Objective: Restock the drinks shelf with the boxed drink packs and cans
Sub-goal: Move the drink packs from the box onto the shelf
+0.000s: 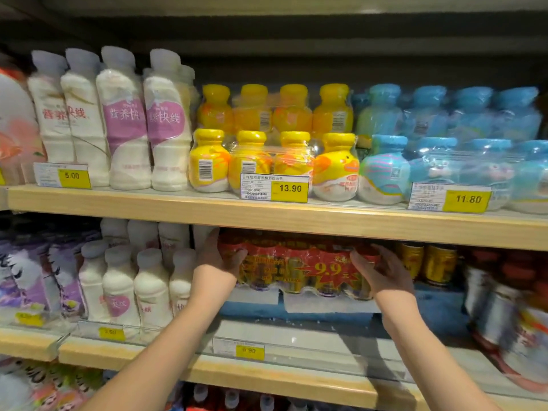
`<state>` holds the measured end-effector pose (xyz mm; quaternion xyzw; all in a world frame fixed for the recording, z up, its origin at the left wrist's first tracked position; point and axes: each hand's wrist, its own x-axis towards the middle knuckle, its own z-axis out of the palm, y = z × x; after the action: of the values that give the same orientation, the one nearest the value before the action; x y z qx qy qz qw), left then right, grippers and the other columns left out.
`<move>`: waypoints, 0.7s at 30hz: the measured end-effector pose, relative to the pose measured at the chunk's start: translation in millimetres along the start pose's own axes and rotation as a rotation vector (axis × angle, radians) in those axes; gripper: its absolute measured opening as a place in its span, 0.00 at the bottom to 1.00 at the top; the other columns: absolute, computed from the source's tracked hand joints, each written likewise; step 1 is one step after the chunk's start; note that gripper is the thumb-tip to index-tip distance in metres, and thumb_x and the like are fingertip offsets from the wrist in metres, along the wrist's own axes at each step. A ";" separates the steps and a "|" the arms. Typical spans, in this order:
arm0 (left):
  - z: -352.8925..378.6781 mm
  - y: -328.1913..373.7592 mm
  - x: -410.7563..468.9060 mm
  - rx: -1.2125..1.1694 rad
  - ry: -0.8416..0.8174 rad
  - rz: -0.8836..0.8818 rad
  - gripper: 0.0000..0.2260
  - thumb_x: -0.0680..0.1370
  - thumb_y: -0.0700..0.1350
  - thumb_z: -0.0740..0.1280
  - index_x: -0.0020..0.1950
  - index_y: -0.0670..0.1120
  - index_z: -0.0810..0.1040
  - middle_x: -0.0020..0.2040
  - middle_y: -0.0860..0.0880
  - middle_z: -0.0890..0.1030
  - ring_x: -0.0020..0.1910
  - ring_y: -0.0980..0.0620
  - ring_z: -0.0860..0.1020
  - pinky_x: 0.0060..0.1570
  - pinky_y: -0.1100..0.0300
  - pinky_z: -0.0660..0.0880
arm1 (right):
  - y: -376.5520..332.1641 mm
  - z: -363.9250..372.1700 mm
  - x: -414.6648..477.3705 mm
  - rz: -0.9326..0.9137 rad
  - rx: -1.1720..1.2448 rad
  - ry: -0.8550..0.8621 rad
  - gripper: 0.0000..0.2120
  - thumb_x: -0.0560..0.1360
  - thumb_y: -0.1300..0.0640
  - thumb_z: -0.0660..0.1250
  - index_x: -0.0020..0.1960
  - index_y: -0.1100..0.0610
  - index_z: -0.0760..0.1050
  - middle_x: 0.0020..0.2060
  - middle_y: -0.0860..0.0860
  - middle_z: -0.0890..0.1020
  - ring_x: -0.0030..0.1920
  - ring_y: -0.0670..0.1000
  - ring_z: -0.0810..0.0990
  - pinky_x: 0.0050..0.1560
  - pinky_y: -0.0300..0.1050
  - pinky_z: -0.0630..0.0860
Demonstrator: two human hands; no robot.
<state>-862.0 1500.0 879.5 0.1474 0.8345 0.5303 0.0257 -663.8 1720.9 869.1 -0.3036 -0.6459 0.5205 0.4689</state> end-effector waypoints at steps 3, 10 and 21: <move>3.8 4.1 7.1 0.046 0.064 0.158 0.13 0.78 0.44 0.72 0.61 0.44 0.76 0.66 0.43 0.79 0.64 0.40 0.77 0.57 0.54 0.74 | 6.4 3.3 8.0 0.005 -0.022 -0.017 0.30 0.73 0.43 0.76 0.73 0.46 0.73 0.66 0.48 0.77 0.62 0.52 0.75 0.47 0.42 0.73; 11.1 2.2 17.3 0.060 0.105 0.325 0.32 0.77 0.49 0.72 0.78 0.47 0.62 0.74 0.46 0.73 0.70 0.42 0.74 0.63 0.56 0.69 | 19.3 6.6 16.6 -0.025 -0.083 -0.018 0.33 0.71 0.38 0.75 0.73 0.45 0.73 0.71 0.50 0.76 0.69 0.56 0.74 0.66 0.56 0.75; 20.7 -1.3 18.8 0.078 0.113 0.244 0.32 0.78 0.52 0.70 0.78 0.45 0.62 0.73 0.43 0.73 0.70 0.39 0.73 0.66 0.49 0.71 | 30.2 7.8 19.4 -0.083 -0.297 -0.012 0.39 0.68 0.30 0.73 0.75 0.44 0.69 0.69 0.51 0.77 0.68 0.56 0.76 0.67 0.60 0.75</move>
<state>-876.1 1522.8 871.4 0.2187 0.8304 0.5042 -0.0918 -681.1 1743.2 845.7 -0.3393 -0.7305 0.4012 0.4361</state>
